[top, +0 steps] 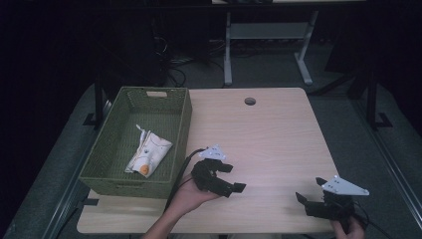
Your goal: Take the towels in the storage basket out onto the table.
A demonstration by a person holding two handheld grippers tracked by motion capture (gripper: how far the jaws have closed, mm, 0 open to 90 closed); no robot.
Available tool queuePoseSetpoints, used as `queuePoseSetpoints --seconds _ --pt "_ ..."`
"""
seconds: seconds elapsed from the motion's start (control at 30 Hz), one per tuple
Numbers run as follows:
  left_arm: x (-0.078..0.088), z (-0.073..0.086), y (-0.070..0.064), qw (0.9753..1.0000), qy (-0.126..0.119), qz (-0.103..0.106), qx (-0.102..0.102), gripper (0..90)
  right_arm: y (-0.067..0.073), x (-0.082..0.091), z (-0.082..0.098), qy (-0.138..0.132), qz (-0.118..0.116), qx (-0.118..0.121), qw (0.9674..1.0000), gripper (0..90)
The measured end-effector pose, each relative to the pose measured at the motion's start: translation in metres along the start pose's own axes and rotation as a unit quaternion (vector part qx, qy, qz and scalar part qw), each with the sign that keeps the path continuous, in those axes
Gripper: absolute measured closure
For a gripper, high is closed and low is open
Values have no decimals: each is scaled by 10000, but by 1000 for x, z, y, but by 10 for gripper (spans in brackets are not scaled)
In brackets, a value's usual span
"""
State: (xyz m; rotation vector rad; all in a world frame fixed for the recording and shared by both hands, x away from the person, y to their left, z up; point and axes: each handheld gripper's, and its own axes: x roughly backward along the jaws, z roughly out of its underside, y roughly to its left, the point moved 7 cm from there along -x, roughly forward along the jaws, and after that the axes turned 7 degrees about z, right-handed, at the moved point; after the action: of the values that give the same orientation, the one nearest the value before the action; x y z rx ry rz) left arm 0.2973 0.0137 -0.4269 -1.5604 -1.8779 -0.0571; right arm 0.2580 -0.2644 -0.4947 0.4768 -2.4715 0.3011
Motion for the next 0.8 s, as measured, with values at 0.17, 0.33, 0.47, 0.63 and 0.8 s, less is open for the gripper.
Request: queuePoseSetpoints --seconds 0.17,0.33,0.47,0.63,0.8 --pt "13 -10 0 10000 6 37 35 189 0 2 -1 -48 14 17 10000 138" --pt "29 -18 1 9999 129 22 -43 188 -1 2 -1 -54 7 1 10000 139" --pt "38 -22 5 9998 191 -37 -42 185 0 2 -1 -59 -1 1 10000 139" --pt "55 -27 12 9997 235 -43 19 183 1 2 -1 -44 -18 43 10000 139" --pt "74 -32 20 9999 128 -60 57 192 -2 4 -2 -82 18 -16 10000 138"
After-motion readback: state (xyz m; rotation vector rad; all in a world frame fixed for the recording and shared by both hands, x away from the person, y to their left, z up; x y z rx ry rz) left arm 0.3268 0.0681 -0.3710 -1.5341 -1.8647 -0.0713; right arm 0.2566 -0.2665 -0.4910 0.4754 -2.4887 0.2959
